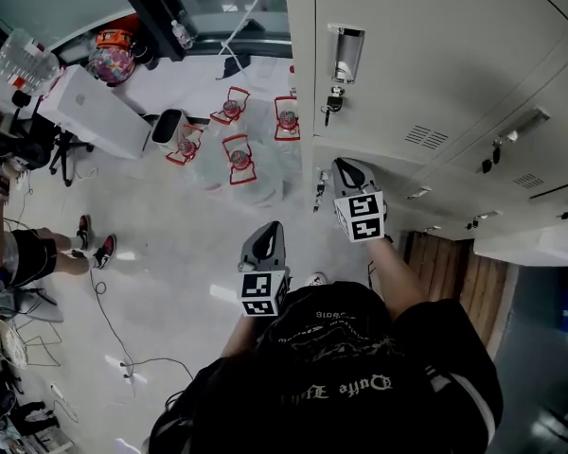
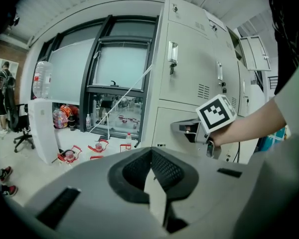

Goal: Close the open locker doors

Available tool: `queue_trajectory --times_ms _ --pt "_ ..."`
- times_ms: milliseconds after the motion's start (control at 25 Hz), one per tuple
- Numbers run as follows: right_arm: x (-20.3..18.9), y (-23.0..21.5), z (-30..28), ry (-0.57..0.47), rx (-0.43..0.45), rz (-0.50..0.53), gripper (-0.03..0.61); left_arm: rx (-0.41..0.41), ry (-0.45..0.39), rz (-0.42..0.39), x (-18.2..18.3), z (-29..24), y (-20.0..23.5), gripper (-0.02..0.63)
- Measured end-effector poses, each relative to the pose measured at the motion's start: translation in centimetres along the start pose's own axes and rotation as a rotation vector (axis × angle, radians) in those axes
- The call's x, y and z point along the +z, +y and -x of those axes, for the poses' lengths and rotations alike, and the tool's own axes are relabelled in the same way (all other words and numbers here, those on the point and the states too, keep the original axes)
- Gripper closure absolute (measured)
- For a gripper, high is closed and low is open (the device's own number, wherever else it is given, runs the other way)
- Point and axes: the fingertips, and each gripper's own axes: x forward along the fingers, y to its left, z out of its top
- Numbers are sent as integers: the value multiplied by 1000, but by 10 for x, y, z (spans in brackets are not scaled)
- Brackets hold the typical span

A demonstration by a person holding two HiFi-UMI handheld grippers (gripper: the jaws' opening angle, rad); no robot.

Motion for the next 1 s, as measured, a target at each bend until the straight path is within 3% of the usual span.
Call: queue_trajectory --times_ms 160,560,760,1000 --pt "8 -12 -4 -6 -29 -6 565 -12 -9 35 3 0 -2 606" --pt "6 -11 3 34 -16 -112 571 -73 -15 10 10 -8 -19 606" --pt "6 -1 42 15 30 -140 571 -152 -46 46 24 -18 -43 606" --pt "13 -27 117 -41 -57 -256 570 -279 -28 -9 41 -35 -92 606"
